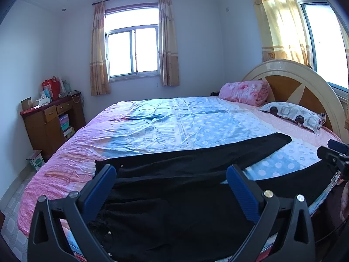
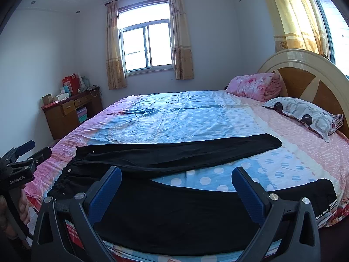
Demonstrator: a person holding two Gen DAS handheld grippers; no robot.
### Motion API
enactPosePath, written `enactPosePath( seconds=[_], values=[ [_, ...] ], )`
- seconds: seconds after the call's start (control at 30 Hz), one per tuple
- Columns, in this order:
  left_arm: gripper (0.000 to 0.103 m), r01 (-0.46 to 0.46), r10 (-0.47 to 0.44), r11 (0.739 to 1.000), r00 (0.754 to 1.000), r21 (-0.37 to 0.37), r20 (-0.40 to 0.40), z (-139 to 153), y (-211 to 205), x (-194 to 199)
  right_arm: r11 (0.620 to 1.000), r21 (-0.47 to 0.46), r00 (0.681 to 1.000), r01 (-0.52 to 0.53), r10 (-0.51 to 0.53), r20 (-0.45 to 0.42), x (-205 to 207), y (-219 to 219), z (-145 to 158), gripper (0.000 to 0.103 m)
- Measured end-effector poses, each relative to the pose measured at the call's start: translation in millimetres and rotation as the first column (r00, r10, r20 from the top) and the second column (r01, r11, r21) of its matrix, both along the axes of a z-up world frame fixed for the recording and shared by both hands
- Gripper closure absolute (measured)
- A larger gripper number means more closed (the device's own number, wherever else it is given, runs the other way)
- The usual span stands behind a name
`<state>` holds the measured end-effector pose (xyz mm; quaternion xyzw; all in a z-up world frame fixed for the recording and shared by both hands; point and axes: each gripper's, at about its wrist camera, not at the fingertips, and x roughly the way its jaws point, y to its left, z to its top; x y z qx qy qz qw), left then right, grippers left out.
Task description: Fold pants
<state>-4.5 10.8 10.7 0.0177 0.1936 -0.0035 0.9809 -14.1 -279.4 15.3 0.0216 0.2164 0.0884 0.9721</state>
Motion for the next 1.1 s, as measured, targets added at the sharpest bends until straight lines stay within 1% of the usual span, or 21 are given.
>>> enactPosePath(
  seconds=[0.27, 1.1],
  values=[
    [0.000, -0.002, 0.002, 1.000, 1.000, 0.000, -0.018, -3.1, -0.3, 3.8, 1.000, -0.005, 1.000, -0.002, 0.002, 0.002, -0.6, 1.7, -0.5, 0.001],
    [0.000, -0.002, 0.002, 1.000, 1.000, -0.002, -0.012, -3.5, -0.3, 2.6, 1.000, -0.009, 1.000, -0.004, 0.004, -0.003, -0.5, 4.5, -2.0, 0.001]
  ],
)
